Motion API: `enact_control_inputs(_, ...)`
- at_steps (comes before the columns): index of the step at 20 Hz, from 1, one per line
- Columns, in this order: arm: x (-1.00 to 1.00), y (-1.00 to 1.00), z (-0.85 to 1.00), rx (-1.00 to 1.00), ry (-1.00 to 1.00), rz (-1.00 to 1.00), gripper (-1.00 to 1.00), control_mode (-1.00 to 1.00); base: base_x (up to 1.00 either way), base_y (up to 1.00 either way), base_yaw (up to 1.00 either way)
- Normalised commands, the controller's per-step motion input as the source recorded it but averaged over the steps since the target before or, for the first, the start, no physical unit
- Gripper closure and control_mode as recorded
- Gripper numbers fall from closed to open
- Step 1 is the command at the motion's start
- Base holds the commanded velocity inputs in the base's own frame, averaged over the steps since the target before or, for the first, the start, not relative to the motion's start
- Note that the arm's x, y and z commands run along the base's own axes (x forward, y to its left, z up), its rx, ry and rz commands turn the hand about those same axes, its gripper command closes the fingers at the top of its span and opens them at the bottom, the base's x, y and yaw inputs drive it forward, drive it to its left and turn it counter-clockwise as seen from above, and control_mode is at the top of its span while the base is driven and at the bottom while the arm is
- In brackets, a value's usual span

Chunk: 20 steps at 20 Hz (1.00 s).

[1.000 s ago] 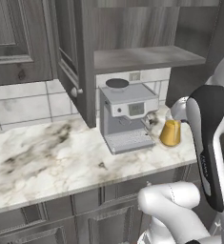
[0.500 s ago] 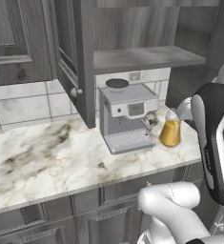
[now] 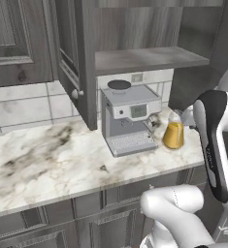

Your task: There is a tray on the dining counter. Grab the cup, mug, and pitcher and place them on the tray. The pitcher may be placed next to the tray if it cannot fit the tray.

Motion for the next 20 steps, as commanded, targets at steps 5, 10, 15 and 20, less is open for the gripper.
enact_control_inputs(5, 0.36, -0.11, -0.52, 0.0, 0.0, 0.0, -1.0, -1.0, 0.0, 0.0, 0.0)
enact_control_inputs(10, 0.47, -0.13, -0.37, 0.01, 0.0, -0.01, -1.0, -1.0, 0.0, 0.0, 0.0)
enact_control_inputs(15, 0.51, -0.19, -0.19, 0.03, 0.0, -0.04, -1.0, -1.0, 0.0, 0.0, 0.0)
enact_control_inputs(20, 0.46, -0.34, -0.06, 0.05, 0.0, 0.0, -1.0, -1.0, 0.0, 0.0, 0.0)
